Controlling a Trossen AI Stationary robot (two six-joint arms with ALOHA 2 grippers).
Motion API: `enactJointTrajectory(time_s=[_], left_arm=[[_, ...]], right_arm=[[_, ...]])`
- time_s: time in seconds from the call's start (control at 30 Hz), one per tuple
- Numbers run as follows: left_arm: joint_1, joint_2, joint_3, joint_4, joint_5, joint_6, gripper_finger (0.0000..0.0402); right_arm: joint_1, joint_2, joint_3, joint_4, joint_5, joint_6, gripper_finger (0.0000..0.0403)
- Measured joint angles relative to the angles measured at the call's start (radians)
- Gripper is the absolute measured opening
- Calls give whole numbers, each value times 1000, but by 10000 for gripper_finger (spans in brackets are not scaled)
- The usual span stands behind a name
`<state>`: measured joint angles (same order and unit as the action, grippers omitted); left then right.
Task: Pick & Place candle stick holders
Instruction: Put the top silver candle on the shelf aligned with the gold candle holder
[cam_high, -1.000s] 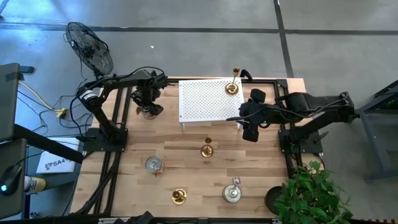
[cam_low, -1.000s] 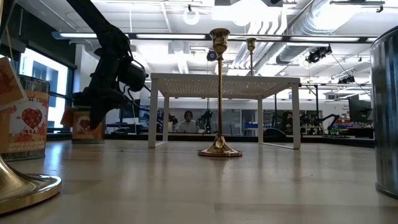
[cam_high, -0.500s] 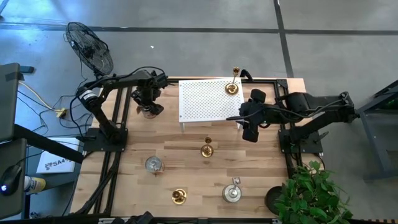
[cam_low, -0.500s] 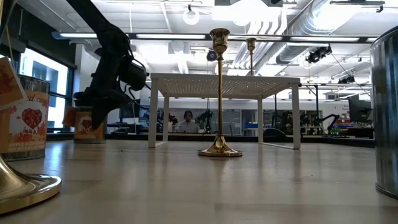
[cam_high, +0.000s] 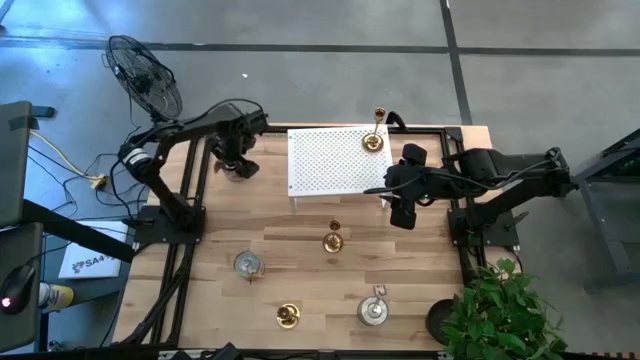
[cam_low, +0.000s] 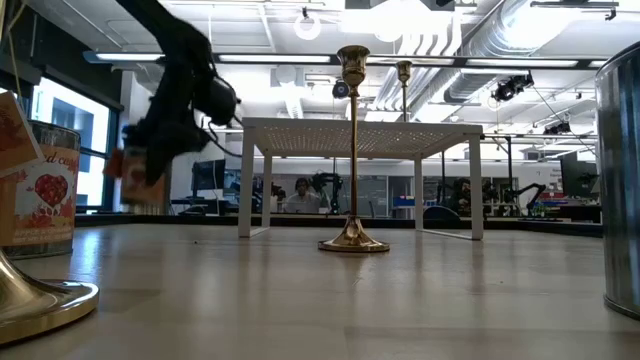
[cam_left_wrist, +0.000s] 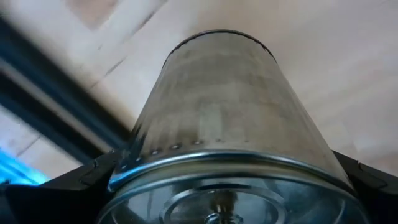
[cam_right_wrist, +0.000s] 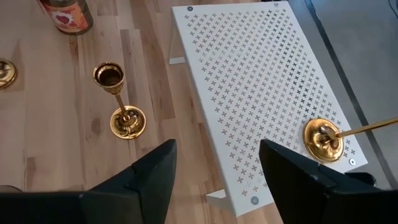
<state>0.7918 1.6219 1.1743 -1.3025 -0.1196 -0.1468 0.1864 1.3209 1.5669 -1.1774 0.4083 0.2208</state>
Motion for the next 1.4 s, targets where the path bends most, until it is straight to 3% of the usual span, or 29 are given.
enactJointTrajectory(time_s=[0.3, 0.53, 0.83, 1.07, 1.4], left_arm=[[-51, -117, 197, -263, 26, -59, 352], [-156, -231, 425, -270, 135, -115, 352], [-387, -276, 695, -270, 45, -176, 352], [-513, -276, 743, -271, -32, -203, 352], [-524, -275, 740, -269, -52, -218, 352]], right_arm=[[0, 0, 0, 45, 1, -48, 223], [0, 0, 0, 167, 1, -109, 223], [0, 0, 0, 352, -48, -194, 223], [0, 0, 0, 368, -98, -186, 224], [3, 33, 0, 349, -80, -170, 249]])
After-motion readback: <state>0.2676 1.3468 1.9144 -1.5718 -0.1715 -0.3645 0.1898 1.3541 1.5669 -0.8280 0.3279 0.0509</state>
